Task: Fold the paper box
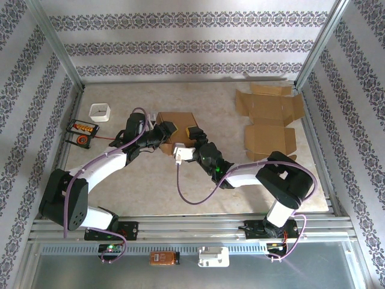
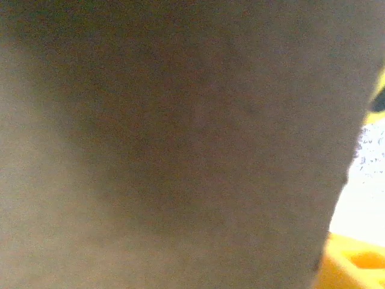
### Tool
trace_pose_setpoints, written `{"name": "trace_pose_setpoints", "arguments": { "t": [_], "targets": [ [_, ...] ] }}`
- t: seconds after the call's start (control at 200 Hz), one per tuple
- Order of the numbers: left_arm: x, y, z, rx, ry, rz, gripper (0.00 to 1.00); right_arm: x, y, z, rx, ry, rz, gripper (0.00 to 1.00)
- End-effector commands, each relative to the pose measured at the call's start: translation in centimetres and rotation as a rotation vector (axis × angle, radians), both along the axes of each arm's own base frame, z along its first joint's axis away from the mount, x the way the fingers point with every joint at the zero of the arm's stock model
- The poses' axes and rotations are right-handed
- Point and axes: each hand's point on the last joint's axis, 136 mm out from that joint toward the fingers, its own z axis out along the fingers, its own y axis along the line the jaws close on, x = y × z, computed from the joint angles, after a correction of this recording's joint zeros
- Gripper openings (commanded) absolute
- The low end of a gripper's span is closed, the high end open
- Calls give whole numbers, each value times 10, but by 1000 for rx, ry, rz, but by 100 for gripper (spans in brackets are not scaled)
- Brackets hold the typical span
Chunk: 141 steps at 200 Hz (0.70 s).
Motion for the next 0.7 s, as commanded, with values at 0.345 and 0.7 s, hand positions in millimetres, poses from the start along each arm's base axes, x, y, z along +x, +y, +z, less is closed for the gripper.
{"name": "trace_pose_setpoints", "arguments": {
  "t": [0.345, 0.7],
  "targets": [
    [-1, 3, 28, -40, -80, 3, 76, -21, -3, 4, 95, 124, 86, 53],
    [-34, 96, 96, 619, -390, 86, 90, -83, -31, -2, -81, 726, 172, 48]
  ]
}}
